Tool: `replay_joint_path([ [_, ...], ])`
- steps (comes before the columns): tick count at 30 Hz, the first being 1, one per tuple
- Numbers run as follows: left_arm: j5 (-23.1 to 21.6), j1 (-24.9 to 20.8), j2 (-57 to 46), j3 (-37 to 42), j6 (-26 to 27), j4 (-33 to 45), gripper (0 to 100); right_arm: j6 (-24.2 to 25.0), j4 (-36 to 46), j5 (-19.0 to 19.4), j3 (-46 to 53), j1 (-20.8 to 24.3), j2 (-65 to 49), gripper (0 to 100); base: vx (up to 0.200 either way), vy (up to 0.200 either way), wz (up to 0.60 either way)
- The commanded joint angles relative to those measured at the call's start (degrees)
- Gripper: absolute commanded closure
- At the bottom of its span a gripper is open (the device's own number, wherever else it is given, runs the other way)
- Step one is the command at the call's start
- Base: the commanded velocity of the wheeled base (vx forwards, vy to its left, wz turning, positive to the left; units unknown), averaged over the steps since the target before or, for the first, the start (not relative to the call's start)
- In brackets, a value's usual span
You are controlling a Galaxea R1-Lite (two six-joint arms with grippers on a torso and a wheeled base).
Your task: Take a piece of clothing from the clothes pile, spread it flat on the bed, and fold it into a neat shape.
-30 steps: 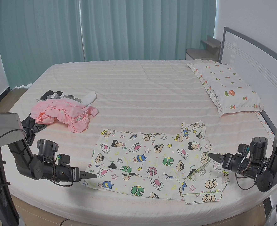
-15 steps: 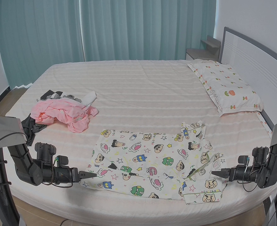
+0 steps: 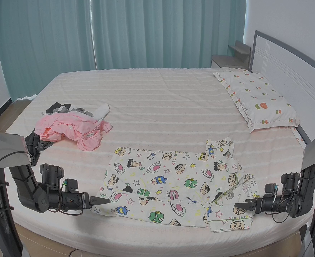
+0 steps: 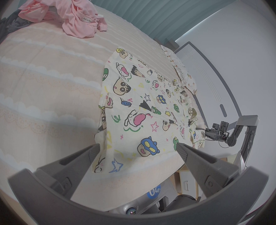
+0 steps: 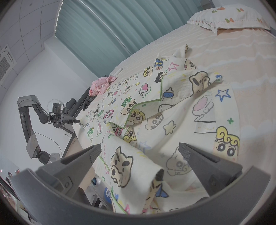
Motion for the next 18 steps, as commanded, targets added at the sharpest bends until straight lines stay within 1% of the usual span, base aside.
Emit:
replay_joint_path([
  [1,0.0,0.0,0.1,0.0,0.0,0.0,0,0.0,0.0,0.0,0.3,0.4,0.1,0,0.000,0.000,0.00],
  [3,0.0,0.0,0.1,0.0,0.1,0.0,0,0.0,0.0,0.0,0.6,0.5,0.1,0,0.000,0.000,0.00],
  [4,0.0,0.0,0.1,0.0,0.0,0.0,0,0.0,0.1,0.0,0.6,0.5,0.1,100,0.000,0.000,0.00],
  [18,0.0,0.0,0.1,0.0,0.1,0.0,0,-0.1,-0.2,-0.1,1.1,0.4,0.1,100,0.000,0.000,0.00],
])
